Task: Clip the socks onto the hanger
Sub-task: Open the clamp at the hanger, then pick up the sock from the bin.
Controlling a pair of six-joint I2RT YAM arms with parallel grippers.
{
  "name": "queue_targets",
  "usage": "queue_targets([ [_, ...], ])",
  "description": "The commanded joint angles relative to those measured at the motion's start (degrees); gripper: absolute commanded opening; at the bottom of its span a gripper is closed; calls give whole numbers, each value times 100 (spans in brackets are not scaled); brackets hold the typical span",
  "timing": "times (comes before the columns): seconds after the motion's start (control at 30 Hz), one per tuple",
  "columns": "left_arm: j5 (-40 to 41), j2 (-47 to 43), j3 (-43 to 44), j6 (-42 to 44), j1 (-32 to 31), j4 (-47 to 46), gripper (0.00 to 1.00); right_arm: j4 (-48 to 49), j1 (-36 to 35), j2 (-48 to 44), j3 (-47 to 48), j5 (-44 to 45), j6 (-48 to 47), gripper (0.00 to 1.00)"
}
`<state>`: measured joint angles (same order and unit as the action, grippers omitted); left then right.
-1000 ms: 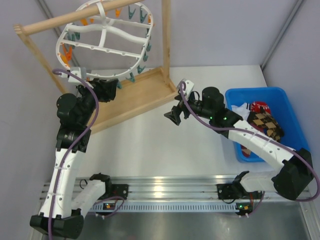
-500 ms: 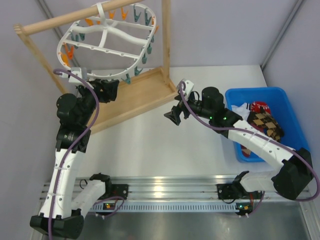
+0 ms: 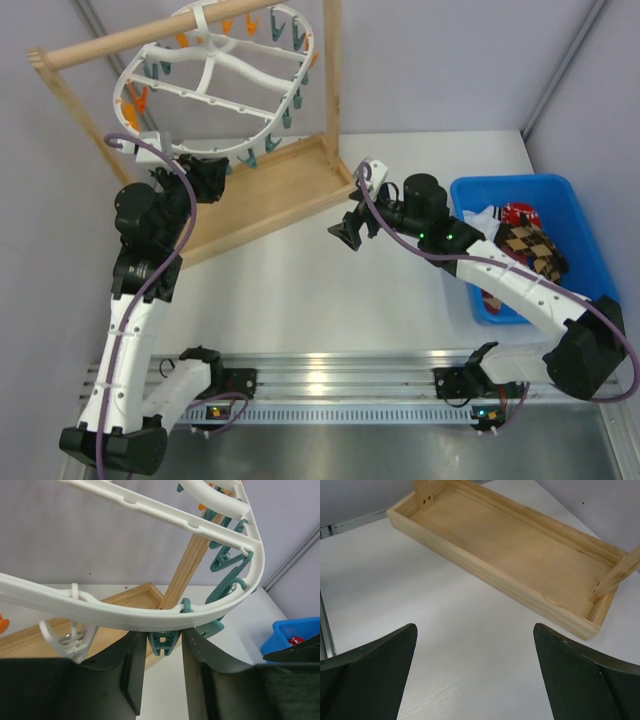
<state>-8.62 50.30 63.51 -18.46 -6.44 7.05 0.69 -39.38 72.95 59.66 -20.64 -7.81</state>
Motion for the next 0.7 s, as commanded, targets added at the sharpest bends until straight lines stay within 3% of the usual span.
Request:
queue_targets([
  [0.0, 150, 50, 303, -140, 2, -266, 34, 362, -97, -53, 90, -54, 104, 100],
  [0.07, 124, 59, 312, -149, 2, -239, 24, 458, -105, -26, 116, -141, 201, 100],
  [0.2, -25, 76, 373, -263, 2, -187, 14, 764, -97, 114, 300, -519, 438, 100],
  [0.43, -245, 85, 487, -395, 11, -55, 2, 1794, -158, 702, 959, -1143, 1325, 97],
  [0.6, -324, 94, 487, -492, 11, -46, 0, 1269, -36, 731, 1294, -1100, 1072, 96],
  [0.67, -368, 94, 444, -536, 11, -63, 0, 593, 122, 537, 1154, -1073, 826, 99],
])
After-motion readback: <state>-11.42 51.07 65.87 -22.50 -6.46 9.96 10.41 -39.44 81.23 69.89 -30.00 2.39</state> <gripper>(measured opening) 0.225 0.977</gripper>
